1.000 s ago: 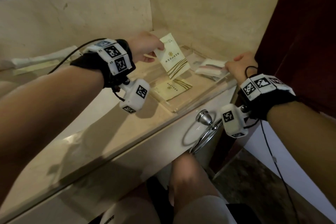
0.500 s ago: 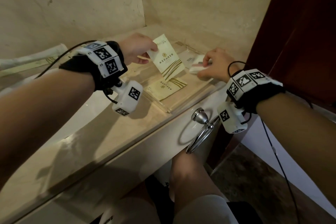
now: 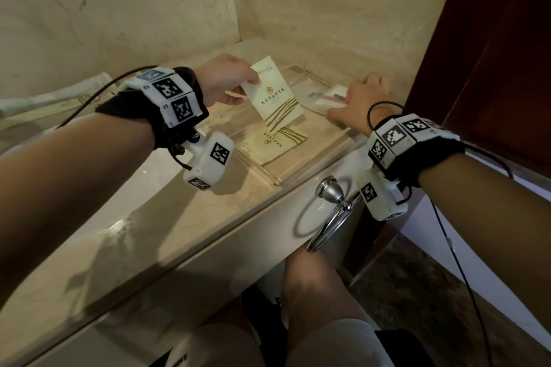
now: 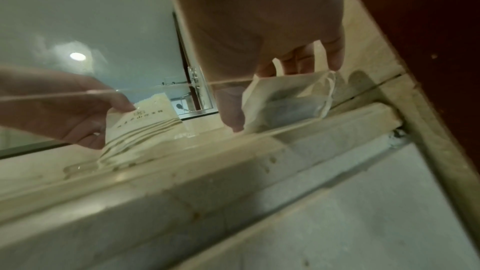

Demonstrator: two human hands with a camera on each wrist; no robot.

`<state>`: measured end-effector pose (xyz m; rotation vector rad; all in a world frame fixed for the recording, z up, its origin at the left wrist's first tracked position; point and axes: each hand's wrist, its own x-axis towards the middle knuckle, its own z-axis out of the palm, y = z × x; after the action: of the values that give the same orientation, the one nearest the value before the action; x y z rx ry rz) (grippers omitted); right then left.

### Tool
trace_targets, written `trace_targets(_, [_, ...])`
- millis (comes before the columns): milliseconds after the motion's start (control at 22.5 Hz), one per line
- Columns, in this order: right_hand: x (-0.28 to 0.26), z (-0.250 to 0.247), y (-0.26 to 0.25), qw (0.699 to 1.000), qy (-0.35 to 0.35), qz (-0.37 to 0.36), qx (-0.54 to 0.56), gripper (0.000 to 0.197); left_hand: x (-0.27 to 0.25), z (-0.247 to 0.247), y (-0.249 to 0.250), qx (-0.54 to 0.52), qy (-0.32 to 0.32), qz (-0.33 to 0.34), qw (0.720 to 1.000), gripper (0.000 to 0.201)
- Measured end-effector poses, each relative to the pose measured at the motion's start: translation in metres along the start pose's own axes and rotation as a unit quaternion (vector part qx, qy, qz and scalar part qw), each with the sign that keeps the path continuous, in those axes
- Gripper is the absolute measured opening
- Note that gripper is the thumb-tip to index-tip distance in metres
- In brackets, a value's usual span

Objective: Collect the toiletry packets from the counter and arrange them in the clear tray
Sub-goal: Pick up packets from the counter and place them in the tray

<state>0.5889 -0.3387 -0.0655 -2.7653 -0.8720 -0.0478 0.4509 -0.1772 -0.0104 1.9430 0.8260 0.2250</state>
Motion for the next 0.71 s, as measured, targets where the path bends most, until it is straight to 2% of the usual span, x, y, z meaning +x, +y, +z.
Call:
trace_targets(133, [0.000, -0.002, -0.001, 1.000, -0.009, -0.007, -0.006, 0.060, 0.001, -0.001, 0.001, -0.002, 0.001, 0.001, 1.000, 0.014])
trace_targets(489, [0.000, -0.008, -0.002, 0.994, -0.098, 0.017, -0.048, 0.074, -0.004, -0.002, 0.001, -0.020, -0.020, 0.002, 1.000, 0.010])
trace_targets(533, [-0.003, -0.011, -0.004, 0.995, -0.089, 0.027, -0.042, 0.073, -0.005, -0.004, 0.001, -0.031, -0.025, 0.000, 0.999, 0.010])
trace_targets(622, [-0.010, -0.016, -0.011, 0.999, -0.025, 0.020, -0.022, 0.060, -0.008, -0.007, 0.001, -0.041, -0.038, -0.003, 0.998, 0.011])
trace_targets(711, [-0.020, -0.020, -0.023, 0.997, 0.046, -0.042, 0.042, 0.038, -0.012, -0.009, 0.001, -0.039, -0.043, -0.002, 0.998, 0.016])
